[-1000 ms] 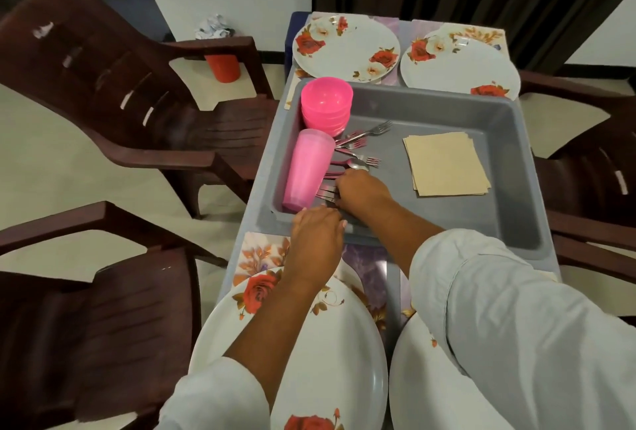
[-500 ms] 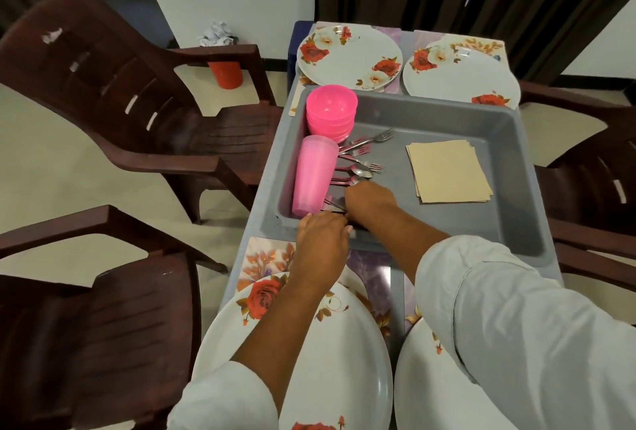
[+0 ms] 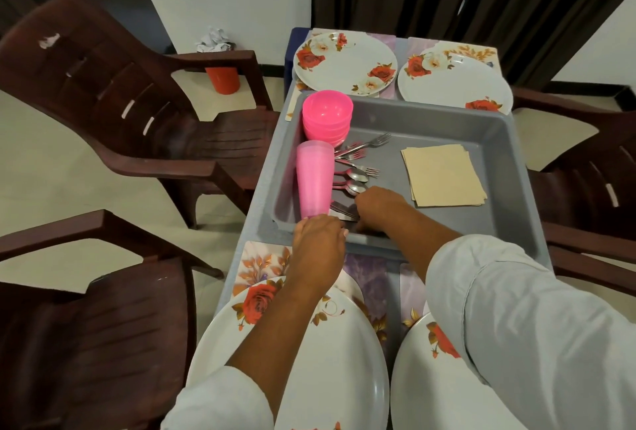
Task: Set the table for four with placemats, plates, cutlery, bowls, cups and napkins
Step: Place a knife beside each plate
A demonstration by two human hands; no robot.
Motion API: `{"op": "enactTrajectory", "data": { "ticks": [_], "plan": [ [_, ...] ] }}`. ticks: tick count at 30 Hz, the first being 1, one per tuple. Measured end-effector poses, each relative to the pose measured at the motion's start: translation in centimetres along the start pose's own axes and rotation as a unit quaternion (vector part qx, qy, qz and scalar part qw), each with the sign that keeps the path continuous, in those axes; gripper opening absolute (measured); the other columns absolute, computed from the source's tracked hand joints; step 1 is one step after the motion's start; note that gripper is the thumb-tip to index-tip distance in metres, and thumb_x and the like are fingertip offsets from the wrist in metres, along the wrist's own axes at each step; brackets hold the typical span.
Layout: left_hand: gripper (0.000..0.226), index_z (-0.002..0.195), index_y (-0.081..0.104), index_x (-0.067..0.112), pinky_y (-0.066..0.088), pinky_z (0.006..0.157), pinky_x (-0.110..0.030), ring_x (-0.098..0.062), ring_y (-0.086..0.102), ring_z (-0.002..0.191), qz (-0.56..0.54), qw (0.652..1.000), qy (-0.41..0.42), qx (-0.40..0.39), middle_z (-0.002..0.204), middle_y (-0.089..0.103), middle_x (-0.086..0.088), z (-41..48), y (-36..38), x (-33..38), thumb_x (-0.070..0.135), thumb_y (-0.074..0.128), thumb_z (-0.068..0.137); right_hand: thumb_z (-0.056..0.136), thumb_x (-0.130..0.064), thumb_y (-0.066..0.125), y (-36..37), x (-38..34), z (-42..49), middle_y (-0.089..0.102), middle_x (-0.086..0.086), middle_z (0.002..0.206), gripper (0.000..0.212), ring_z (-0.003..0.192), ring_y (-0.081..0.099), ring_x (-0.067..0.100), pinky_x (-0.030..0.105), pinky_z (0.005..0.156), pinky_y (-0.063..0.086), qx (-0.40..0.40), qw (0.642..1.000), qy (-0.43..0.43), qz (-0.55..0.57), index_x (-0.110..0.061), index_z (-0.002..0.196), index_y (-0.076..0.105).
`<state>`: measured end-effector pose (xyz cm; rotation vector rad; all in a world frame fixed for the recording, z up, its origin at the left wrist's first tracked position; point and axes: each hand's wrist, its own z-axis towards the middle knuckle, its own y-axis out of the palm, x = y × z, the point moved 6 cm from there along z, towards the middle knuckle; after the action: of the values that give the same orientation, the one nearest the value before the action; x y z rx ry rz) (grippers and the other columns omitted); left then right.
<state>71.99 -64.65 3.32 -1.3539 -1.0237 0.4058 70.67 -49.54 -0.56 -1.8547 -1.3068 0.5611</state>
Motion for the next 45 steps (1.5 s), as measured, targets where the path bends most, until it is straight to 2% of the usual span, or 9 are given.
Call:
{"op": "enactTrajectory", "data": {
  "ticks": [5,10,15,22,28,32,37,42,45],
  "plan": [
    [0.032,0.131,0.063,0.020,0.037,0.115,-0.034,-0.019,0.057,0.124,-0.005,1.000,-0.010,-0.001,0.133,0.064,-0.001,-0.1,-0.2,0.0,0.033,0.055,0.103,0.095,-0.036,0.066,0.4,0.2,-0.2,0.058,0.005,0.095,0.037,0.087,0.059,0.023,0.033,0.084,0.053,-0.002,0.999,-0.024,-0.025,-0.015,0.125,0.066],
    [0.037,0.135,0.060,0.024,0.033,0.116,-0.034,-0.017,0.052,0.130,-0.003,1.000,0.023,0.014,0.137,0.061,0.003,-0.4,-0.7,0.4,0.040,0.047,0.105,0.090,-0.034,0.073,0.2,0.7,-0.6,0.065,0.011,0.111,0.042,0.100,0.064,0.027,0.034,0.086,0.053,0.000,0.999,-0.052,-0.005,-0.016,0.126,0.063],
    [0.049,0.138,0.056,0.022,0.029,0.118,-0.040,-0.019,0.043,0.140,0.052,0.998,0.016,-0.040,0.148,0.053,0.001,0.3,-0.3,0.3,0.051,0.034,0.105,0.089,-0.019,0.072,0.4,1.6,-0.7,0.068,0.011,0.106,0.033,0.096,0.066,0.025,0.033,0.089,0.054,-0.021,0.998,-0.042,0.034,-0.015,0.122,0.070],
    [0.051,0.135,0.056,0.021,0.031,0.116,-0.039,-0.019,0.048,0.132,0.062,0.996,0.004,-0.057,0.139,0.058,0.002,0.5,-0.2,0.3,0.053,0.031,0.105,0.093,-0.016,0.065,0.4,3.3,-1.3,0.069,0.009,0.110,0.030,0.095,0.065,0.025,0.034,0.089,0.056,0.008,0.998,-0.047,0.027,-0.018,0.122,0.074],
    [0.049,0.140,0.053,0.021,0.034,0.117,-0.040,-0.020,0.049,0.133,-0.020,1.000,-0.011,-0.020,0.142,0.057,0.001,-0.3,-0.8,0.3,0.051,0.044,0.103,0.094,-0.017,0.062,-0.3,6.2,-3.4,0.068,0.011,0.106,0.028,0.093,0.064,0.027,0.035,0.085,0.056,0.050,0.996,-0.019,0.070,-0.015,0.120,0.073],
    [0.045,0.143,0.051,0.019,0.039,0.115,-0.039,-0.021,0.046,0.137,-0.130,0.990,-0.029,0.043,0.146,0.053,-0.001,-1.4,-2.0,1.3,0.040,0.051,0.103,0.097,-0.016,0.059,-1.6,8.7,-5.2,0.068,0.008,0.093,0.025,0.084,0.063,0.026,0.028,0.067,0.045,0.113,0.977,0.010,0.179,-0.016,0.116,0.075],
    [0.036,0.138,0.055,0.015,0.037,0.101,-0.022,-0.011,0.048,0.126,-0.276,0.952,-0.029,0.131,0.132,0.055,0.006,-3.6,-4.1,4.1,0.029,0.049,0.105,0.096,-0.021,0.066,-3.5,11.7,-7.7,0.071,0.006,0.083,0.013,0.071,0.065,0.023,0.026,0.059,0.049,0.209,0.897,0.034,0.388,-0.018,0.093,0.077],
    [0.013,0.110,0.064,0.024,0.045,0.077,-0.012,-0.010,0.062,0.099,-0.448,0.886,-0.077,0.091,0.103,0.066,0.006,-5.8,-4.1,6.8,0.029,0.054,0.103,0.092,-0.016,0.073,-3.2,12.1,-11.1,0.072,0.014,0.088,0.010,0.083,0.062,0.026,0.045,0.083,0.057,0.157,0.727,-0.007,0.669,-0.007,0.095,0.076],
    [0.020,0.109,0.067,0.018,0.055,0.081,-0.023,-0.016,0.066,0.093,-0.545,0.827,-0.136,0.023,0.099,0.071,-0.003,-7.5,-3.0,8.2,0.033,0.055,0.103,0.092,-0.006,0.071,-2.3,10.6,-15.1,0.073,0.014,0.094,0.008,0.088,0.067,0.026,0.047,0.096,0.054,0.106,0.644,-0.046,0.756,-0.005,0.099,0.075]
  ]
}}
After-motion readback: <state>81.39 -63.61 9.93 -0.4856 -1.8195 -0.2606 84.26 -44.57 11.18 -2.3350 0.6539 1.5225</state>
